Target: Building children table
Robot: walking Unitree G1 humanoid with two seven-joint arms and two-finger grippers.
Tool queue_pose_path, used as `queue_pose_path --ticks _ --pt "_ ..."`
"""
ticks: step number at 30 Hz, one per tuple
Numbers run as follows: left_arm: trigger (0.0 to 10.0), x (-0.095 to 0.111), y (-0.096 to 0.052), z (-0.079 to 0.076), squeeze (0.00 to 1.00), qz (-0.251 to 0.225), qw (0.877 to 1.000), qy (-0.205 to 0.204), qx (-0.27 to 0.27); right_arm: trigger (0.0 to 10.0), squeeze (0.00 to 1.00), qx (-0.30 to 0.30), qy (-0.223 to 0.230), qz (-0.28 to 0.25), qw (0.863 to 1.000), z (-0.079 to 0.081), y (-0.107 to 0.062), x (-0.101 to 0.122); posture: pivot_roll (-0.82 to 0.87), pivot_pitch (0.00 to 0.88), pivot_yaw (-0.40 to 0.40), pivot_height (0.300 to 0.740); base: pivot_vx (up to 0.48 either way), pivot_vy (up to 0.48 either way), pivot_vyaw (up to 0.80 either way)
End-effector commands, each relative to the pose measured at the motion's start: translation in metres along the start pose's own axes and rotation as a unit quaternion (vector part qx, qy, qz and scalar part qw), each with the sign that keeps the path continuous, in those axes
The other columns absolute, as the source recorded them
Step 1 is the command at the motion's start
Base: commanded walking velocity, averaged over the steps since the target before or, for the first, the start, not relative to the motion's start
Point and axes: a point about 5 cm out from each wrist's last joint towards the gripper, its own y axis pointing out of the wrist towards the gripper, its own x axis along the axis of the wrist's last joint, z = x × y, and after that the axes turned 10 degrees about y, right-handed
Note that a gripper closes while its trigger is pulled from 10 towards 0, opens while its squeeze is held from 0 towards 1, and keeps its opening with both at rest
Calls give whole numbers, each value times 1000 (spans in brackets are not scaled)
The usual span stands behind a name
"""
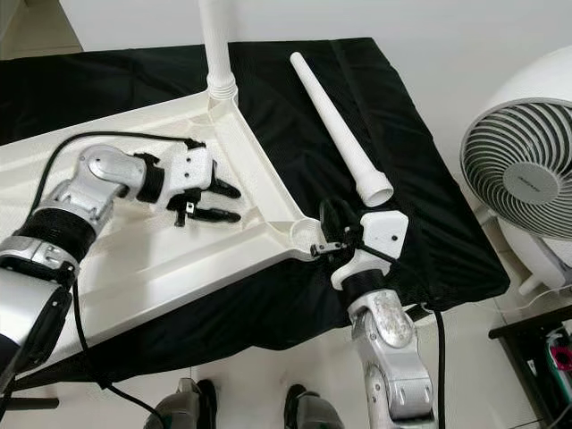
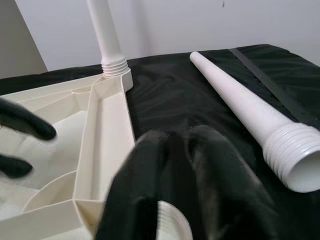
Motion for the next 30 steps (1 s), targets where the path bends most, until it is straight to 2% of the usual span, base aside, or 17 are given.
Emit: queue_pose_path --ticks 1,3,6,7,8,9,10,11,14,16,19,20,21,23,25,27,30 --pt "10000 5 -5 5 0 -11 1000 5 -3 10000 1000 3 10 8 1000 -2 0 -3 48 201 4 740 0 0 0" --pt "10000 9 -8 8 0 -18 1000 5 2 10000 1000 6 12 6 1000 -2 2 -2 52 200 1 740 0 0 0" --pt "10000 16 -11 16 0 -50 997 -7 56 10000 1000 7 0 -2 1000 -9 12 1 58 193 -4 740 0 0 0" --pt "10000 17 -11 18 0 -61 993 -19 94 10000 1000 4 -8 -5 1000 -12 18 3 58 192 -5 740 0 0 0" --pt "10000 17 -11 18 0 -61 993 -19 94 10000 1000 4 -8 -5 1000 -12 18 3 58 192 -5 740 0 0 0" --pt "10000 18 -11 20 0 -64 989 -24 134 10000 388 -7 -23 -4 1000 -16 24 3 58 189 -7 740 0 0 0" --pt "10000 18 -11 20 0 -64 989 -24 134 10000 388 -7 -23 -4 1000 -16 24 3 58 189 -7 740 0 0 0" --pt "10000 18 -11 21 0 -63 985 -28 157 10000 0 -14 -33 -3 999 -19 27 3 58 189 -7 740 0 0 0" --pt "10000 18 -9 24 0 -69 977 -47 198 10000 0 -33 -39 0 999 -24 31 2 61 185 -9 740 0 0 0" --pt "10000 23 -5 24 0 -86 956 -84 269 10000 0 -85 -42 2 996 -35 38 -3 75 181 -18 740 0 0 0" --pt "10000 23 -5 24 0 -86 956 -84 269 10000 0 -85 -42 2 996 -35 38 -3 75 181 -18 740 0 0 0" --pt "10000 26 -1 20 0 -93 944 -99 300 10000 0 -120 -33 -1 992 -41 38 -6 77 183 -20 740 0 0 0" --pt "10000 26 -1 20 0 -93 944 -99 300 10000 0 -120 -33 -1 992 -41 38 -6 77 183 -20 740 0 0 0" --pt "10000 31 7 12 0 -96 926 -119 345 10000 0 -159 -3 -8 987 -48 37 -11 82 189 -20 740 0 0 0" --pt "10000 31 7 12 0 -96 926 -119 345 10000 0 -159 -3 -8 987 -48 37 -11 82 189 -20 740 0 0 0" --pt "10000 32 15 5 0 -86 914 -134 373 10000 0 -174 26 -21 984 -55 37 -13 89 192 -21 740 0 0 0" --pt "10000 30 22 -4 0 -76 907 -151 386 10000 0 -185 44 -31 981 -63 37 -14 95 194 -22 740 0 0 0"
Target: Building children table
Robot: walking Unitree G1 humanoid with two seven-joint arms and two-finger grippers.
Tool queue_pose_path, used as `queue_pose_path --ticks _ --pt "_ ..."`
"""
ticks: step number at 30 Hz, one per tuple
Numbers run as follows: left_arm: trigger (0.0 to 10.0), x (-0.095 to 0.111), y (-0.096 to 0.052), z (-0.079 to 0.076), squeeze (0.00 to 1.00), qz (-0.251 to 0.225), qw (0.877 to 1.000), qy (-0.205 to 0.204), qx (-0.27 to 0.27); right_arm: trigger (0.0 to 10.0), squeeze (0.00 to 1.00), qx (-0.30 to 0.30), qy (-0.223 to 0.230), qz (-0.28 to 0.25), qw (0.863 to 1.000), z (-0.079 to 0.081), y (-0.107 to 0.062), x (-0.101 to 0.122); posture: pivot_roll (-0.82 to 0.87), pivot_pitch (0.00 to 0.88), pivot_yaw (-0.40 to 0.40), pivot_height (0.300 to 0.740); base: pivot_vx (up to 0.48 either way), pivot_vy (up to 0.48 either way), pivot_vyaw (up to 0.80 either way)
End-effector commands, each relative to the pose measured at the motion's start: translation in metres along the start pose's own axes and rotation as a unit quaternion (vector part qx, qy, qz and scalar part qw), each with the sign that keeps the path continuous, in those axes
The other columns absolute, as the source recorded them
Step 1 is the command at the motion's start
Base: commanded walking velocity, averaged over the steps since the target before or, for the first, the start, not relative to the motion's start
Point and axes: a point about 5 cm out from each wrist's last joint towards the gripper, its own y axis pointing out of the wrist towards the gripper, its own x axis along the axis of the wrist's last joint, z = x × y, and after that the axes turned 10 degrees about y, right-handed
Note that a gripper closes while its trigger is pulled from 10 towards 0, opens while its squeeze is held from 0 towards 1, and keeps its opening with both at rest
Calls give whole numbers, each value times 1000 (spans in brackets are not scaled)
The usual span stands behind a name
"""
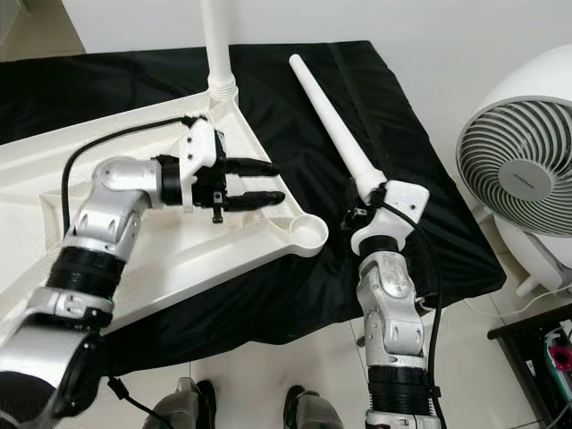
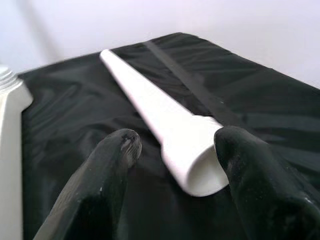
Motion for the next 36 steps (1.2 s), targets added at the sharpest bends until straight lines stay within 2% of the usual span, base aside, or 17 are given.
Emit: queue_pose_path --ticks 1,3,4,6,7,11,14,21,23,27,36 --pt "10000 -13 -10 23 0 75 941 -13 329 10000 0 -12 11 -6 1000 -7 0 -1 95 194 -22 740 0 0 0" --pt "10000 -19 -9 17 0 89 928 -25 360 10000 0 -16 20 -6 1000 -9 2 -4 99 197 -23 740 0 0 0" --pt "10000 -19 -9 17 0 89 928 -25 360 10000 0 -16 20 -6 1000 -9 2 -4 99 197 -23 740 0 0 0" --pt "10000 -25 -9 11 0 107 908 -47 403 10000 0 -14 24 -8 1000 -10 4 -6 97 197 -25 740 0 0 0" --pt "10000 -25 -10 8 0 110 902 -51 415 10000 0 -13 24 -8 1000 -10 4 -7 97 197 -25 740 0 0 0" --pt "10000 -24 -8 4 0 110 903 -48 412 10000 0 -5 32 -6 999 -9 5 -8 95 201 -32 740 0 0 0" --pt "10000 -19 -6 1 0 101 913 -33 395 10000 0 29 50 -2 998 -3 4 -9 90 203 -48 740 0 0 0" --pt "10000 -8 -8 0 0 80 921 -9 381 10000 0 53 59 -5 997 0 3 -8 84 207 -70 740 0 0 0" --pt "10000 2 -9 -4 0 46 936 9 349 10000 0 61 55 -8 997 1 0 -6 76 207 -76 740 0 0 0" --pt "10000 11 -8 -6 0 13 944 15 328 10000 0 61 54 -13 997 2 -3 -5 62 209 -75 740 0 0 0" --pt "10000 16 -13 -1 0 9 946 18 325 10000 0 50 57 -21 997 2 -11 -5 62 209 -57 740 0 0 0"
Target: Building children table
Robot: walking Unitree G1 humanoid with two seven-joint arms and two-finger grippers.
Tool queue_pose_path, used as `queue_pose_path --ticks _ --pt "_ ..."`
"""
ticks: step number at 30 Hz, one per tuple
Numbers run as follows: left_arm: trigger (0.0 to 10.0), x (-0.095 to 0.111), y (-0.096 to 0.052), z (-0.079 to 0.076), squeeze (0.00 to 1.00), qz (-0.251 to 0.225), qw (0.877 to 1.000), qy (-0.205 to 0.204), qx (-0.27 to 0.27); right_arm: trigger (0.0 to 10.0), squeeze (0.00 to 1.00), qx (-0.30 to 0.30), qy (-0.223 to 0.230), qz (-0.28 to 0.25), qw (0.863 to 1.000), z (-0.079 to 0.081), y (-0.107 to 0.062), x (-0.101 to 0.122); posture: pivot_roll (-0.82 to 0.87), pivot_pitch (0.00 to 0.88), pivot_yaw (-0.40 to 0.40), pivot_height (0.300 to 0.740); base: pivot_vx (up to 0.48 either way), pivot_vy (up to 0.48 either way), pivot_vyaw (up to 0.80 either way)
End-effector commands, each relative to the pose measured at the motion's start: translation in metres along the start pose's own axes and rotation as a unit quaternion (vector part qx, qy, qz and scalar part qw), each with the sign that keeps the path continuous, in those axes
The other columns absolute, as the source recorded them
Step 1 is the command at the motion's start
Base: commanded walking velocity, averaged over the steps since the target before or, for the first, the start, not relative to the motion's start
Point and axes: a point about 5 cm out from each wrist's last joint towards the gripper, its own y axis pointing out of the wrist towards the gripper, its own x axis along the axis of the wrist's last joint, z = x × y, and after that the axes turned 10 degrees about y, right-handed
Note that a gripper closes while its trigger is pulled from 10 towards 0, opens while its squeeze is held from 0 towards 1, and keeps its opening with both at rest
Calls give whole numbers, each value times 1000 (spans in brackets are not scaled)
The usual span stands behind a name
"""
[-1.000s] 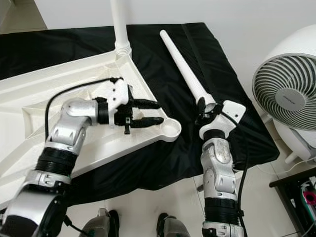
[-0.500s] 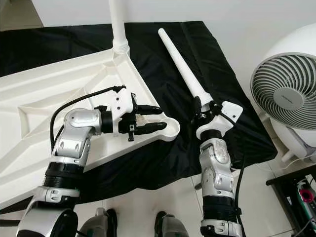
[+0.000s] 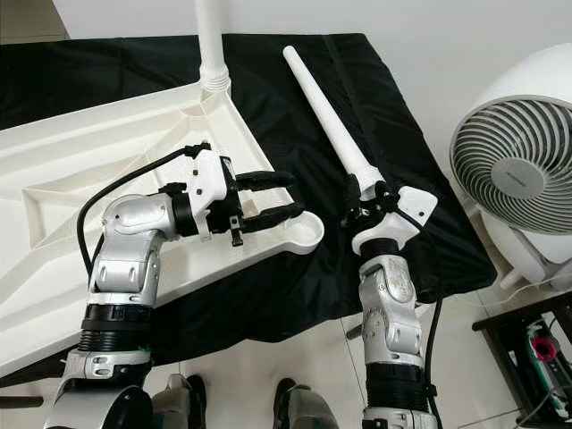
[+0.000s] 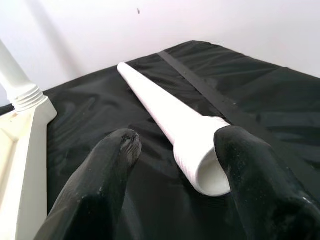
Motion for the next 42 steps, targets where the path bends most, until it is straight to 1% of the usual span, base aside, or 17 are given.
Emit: queue_pose_path --ticks 1,7,9,10,16,18,21,24,29,32,34,35,37,41,42 --pt "10000 -4 -5 23 0 41 972 -5 232 10000 0 -8 -2 -5 1000 -3 -4 1 62 209 -57 740 0 0 0" --pt "10000 -5 -11 31 0 56 970 1 235 10000 0 -10 2 -7 1000 -1 -7 0 62 200 -38 740 0 0 0" --pt "10000 -5 -11 31 0 56 970 1 235 10000 0 -10 2 -7 1000 -1 -7 0 62 200 -38 740 0 0 0" --pt "10000 -6 -13 33 0 62 968 -3 243 10000 0 -10 1 -7 1000 -1 -8 0 62 198 -34 740 0 0 0" --pt "10000 -7 -13 34 0 67 966 -7 249 10000 0 -13 4 -8 1000 0 -9 -1 59 193 -31 740 0 0 0" --pt "10000 -7 -12 37 0 68 963 -22 261 10000 0 -13 3 -8 1000 0 -10 -2 59 192 -32 740 0 0 0" --pt "10000 -8 -12 38 0 72 960 -30 267 10000 0 -14 3 -8 1000 0 -10 -1 59 192 -32 740 0 0 0" --pt "10000 -12 -14 43 0 85 951 -57 293 10000 0 -14 2 -7 1000 0 -10 -2 60 186 -30 740 0 0 0" --pt "10000 -12 -14 44 0 88 948 -61 299 10000 0 -14 2 -7 1000 0 -11 -2 59 185 -29 740 0 0 0" --pt "10000 -14 -15 45 0 95 943 -68 311 10000 0 -14 2 -7 1000 1 -11 -2 61 186 -30 740 0 0 0" --pt "10000 -14 -15 45 0 95 943 -68 311 10000 0 -14 2 -7 1000 1 -11 -2 61 186 -30 740 0 0 0" --pt "10000 -15 -16 46 0 98 941 -70 317 10000 0 -13 2 -7 1000 1 -11 -2 61 187 -29 740 0 0 0" --pt "10000 -17 -16 46 0 103 939 -74 319 10000 0 -13 2 -7 1000 1 -11 -2 62 190 -30 740 0 0 0" --pt "10000 -18 -16 46 0 107 939 -76 319 10000 0 -14 2 -7 1000 1 -11 -2 63 192 -30 740 0 0 0" --pt "10000 -14 -11 40 0 92 950 -72 289 10000 0 -12 1 -6 1000 1 -11 -2 66 196 -34 740 0 0 0"
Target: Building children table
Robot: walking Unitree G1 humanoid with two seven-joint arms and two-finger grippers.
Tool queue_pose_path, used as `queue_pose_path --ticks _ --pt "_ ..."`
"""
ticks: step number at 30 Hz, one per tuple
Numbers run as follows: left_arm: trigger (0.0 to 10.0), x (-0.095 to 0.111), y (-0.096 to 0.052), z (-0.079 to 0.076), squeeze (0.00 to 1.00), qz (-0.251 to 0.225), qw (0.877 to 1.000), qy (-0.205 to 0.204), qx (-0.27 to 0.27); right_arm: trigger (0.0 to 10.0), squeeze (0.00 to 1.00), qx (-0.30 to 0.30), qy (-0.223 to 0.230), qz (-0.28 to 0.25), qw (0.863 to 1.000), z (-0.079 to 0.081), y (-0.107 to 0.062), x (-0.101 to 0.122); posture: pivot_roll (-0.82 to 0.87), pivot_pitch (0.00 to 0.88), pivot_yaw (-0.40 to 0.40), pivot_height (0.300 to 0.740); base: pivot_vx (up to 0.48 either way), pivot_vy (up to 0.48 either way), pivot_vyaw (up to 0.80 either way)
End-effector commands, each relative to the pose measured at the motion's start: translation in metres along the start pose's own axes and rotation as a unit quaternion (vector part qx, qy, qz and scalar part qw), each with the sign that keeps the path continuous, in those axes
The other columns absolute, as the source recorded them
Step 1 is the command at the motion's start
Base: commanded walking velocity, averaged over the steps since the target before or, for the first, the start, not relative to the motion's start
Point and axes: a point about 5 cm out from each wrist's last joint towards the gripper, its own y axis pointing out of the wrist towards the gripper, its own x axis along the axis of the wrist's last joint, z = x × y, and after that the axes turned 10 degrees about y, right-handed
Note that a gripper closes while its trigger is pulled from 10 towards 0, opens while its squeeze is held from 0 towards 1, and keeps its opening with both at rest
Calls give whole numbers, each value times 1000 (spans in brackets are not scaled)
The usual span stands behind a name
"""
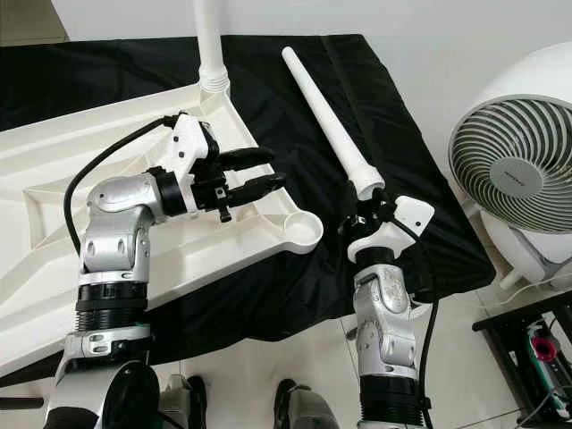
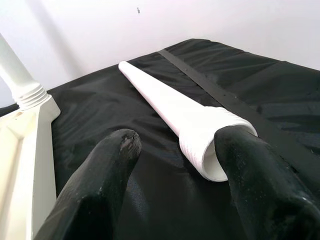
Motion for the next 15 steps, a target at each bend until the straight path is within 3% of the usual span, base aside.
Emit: queue_pose_path --ticks 1,3,6,8,10,13,14,15 --pt "10000 -5 -3 19 0 43 967 -7 250 10000 0 -4 -2 -3 1000 -1 -4 0 66 196 -34 740 0 0 0" --pt "10000 1 5 4 0 19 983 -2 184 10000 0 0 -2 -1 1000 0 -3 0 68 198 -34 740 0 0 0" --pt "10000 1 5 4 0 19 983 -2 184 10000 0 0 -2 -1 1000 0 -3 0 68 198 -34 740 0 0 0" --pt "10000 5 9 -13 0 1 995 -13 103 10000 0 4 -6 0 1000 -1 -2 1 70 201 -37 740 0 0 0" --pt "10000 6 10 -18 0 -2 997 -17 78 10000 0 6 -8 1 1000 -1 -2 1 70 201 -37 740 0 0 0" --pt "10000 2 9 -14 0 12 995 -23 99 10000 0 4 -10 0 1000 -2 -2 2 68 207 -28 740 0 0 0" --pt "10000 -6 6 3 0 40 984 -40 172 10000 0 -1 -10 -1 1000 -3 -3 2 65 208 -26 740 0 0 0" --pt "10000 -6 6 3 0 40 984 -40 172 10000 0 -1 -10 -1 1000 -3 -3 2 65 208 -26 740 0 0 0"
